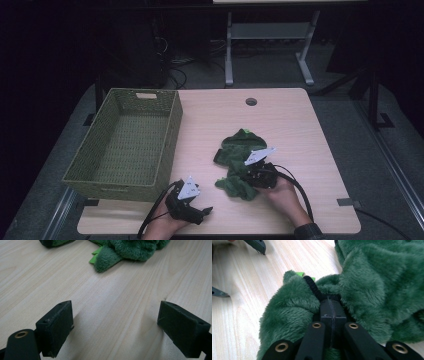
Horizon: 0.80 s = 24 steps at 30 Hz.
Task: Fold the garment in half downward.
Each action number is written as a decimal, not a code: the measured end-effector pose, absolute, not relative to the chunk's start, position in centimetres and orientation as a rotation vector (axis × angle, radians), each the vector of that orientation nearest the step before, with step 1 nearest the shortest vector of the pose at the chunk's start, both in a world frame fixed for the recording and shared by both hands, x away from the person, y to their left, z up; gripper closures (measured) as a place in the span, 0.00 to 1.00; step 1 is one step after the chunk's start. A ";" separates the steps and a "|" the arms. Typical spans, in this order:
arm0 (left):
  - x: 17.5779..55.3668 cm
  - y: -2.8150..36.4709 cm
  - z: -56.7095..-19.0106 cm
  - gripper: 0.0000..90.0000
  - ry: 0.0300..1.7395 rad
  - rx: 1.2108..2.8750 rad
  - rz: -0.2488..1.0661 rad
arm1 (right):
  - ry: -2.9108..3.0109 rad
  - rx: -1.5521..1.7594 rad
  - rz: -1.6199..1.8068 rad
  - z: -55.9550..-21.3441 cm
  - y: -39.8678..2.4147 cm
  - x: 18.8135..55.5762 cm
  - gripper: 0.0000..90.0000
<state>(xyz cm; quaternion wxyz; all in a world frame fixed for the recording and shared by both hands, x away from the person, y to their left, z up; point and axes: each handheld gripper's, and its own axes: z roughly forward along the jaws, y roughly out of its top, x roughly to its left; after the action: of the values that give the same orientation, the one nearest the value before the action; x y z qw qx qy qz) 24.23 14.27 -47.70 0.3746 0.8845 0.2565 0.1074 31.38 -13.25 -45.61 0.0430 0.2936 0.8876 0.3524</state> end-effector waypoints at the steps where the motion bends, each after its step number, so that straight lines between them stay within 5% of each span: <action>1: 24.2 14.2 -47.7 0.14 0.660 2.263 0.276 | 2.704 0.893 1.084 -45.4 -13.3 31.3 0.98; 16: 25.3 12.9 -46.5 0.15 0.663 2.252 0.212 | 2.570 0.955 1.189 -42.5 -15.6 31.1 0.73; 24: 27.0 11.8 -45.1 0.16 0.606 2.263 0.241 | 2.526 0.974 1.205 -41.3 -16.9 32.3 0.70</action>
<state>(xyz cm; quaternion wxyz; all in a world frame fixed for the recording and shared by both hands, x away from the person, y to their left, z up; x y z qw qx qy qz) 27.04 11.79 -45.13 0.3830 0.8876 0.2377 0.0944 32.33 -16.92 -41.34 0.0890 0.3273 0.8490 0.4051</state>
